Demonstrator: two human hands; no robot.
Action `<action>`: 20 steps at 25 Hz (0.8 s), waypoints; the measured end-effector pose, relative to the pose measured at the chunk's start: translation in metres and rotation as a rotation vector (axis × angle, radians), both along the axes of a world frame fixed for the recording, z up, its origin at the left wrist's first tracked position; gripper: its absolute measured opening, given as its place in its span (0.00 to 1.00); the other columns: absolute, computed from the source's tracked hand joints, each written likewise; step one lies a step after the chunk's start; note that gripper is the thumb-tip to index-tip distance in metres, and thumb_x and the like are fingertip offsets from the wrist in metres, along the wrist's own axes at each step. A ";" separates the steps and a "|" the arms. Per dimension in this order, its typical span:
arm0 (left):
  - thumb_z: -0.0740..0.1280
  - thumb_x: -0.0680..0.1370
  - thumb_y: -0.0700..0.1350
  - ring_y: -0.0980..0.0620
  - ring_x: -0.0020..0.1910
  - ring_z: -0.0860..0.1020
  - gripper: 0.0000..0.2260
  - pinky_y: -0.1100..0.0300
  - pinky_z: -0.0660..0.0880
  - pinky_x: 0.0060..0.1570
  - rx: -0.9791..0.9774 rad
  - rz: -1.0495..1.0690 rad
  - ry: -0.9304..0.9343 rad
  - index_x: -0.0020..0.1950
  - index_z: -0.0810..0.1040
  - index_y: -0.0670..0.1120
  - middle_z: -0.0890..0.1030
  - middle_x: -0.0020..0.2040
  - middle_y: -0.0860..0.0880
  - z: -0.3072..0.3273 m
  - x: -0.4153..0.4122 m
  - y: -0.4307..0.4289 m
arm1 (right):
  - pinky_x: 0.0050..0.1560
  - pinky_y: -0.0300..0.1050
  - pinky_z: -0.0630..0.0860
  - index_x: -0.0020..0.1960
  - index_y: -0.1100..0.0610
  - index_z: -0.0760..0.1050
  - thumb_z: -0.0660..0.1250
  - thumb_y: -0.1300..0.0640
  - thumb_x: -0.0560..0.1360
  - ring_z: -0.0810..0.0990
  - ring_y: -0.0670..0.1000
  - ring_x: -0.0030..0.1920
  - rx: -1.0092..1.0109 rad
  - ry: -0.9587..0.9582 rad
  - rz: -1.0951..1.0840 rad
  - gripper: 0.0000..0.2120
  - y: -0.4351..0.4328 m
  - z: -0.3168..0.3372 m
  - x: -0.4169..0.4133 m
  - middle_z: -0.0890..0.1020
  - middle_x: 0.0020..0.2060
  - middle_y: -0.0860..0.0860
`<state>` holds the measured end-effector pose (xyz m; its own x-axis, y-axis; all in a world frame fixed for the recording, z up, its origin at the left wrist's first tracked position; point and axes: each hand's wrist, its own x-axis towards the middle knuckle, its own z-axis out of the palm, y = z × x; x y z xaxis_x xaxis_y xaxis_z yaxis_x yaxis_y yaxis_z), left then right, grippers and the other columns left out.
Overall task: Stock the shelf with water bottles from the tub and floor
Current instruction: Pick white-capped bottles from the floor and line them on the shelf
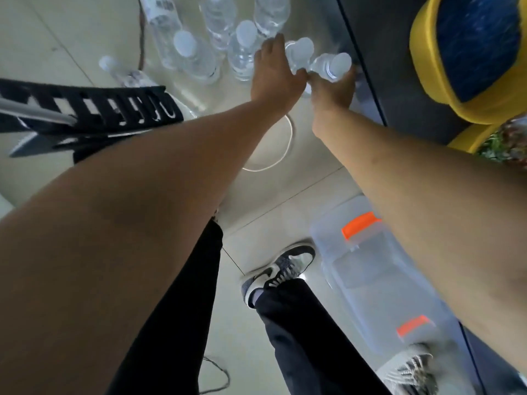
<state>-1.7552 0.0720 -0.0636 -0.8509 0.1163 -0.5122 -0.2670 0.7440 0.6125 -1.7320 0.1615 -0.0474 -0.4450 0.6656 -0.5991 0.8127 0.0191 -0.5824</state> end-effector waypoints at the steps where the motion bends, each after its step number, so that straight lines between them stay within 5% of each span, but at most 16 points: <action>1: 0.68 0.79 0.49 0.44 0.73 0.68 0.31 0.57 0.65 0.70 -0.014 -0.017 0.020 0.80 0.61 0.45 0.67 0.77 0.47 -0.006 -0.003 0.005 | 0.69 0.46 0.72 0.75 0.54 0.68 0.78 0.56 0.72 0.78 0.53 0.66 0.008 0.026 -0.035 0.35 0.001 -0.007 -0.003 0.78 0.68 0.51; 11: 0.69 0.78 0.51 0.47 0.66 0.75 0.23 0.55 0.70 0.66 0.036 0.125 0.047 0.72 0.74 0.46 0.78 0.68 0.49 0.047 0.011 -0.001 | 0.62 0.39 0.74 0.66 0.56 0.78 0.73 0.55 0.75 0.80 0.50 0.60 0.172 0.113 0.085 0.20 0.006 0.050 0.008 0.82 0.60 0.49; 14: 0.71 0.77 0.51 0.46 0.65 0.75 0.22 0.62 0.68 0.59 0.091 0.208 0.129 0.70 0.76 0.47 0.79 0.66 0.49 0.110 0.017 0.002 | 0.64 0.50 0.77 0.66 0.55 0.79 0.73 0.55 0.74 0.80 0.53 0.61 0.182 0.176 0.097 0.20 0.009 0.110 0.011 0.83 0.61 0.52; 17: 0.72 0.76 0.53 0.46 0.63 0.75 0.22 0.64 0.62 0.52 0.119 0.238 0.212 0.69 0.78 0.47 0.80 0.63 0.49 0.195 0.019 0.003 | 0.65 0.47 0.75 0.67 0.57 0.79 0.74 0.56 0.75 0.79 0.53 0.61 0.241 0.305 0.101 0.21 0.009 0.193 0.020 0.82 0.60 0.54; 20: 0.73 0.76 0.55 0.47 0.60 0.76 0.21 0.59 0.69 0.54 0.191 0.284 0.251 0.66 0.80 0.48 0.81 0.58 0.49 0.298 0.021 0.011 | 0.65 0.50 0.74 0.66 0.63 0.79 0.75 0.61 0.74 0.79 0.57 0.62 0.344 0.451 0.133 0.21 0.013 0.292 0.020 0.82 0.60 0.59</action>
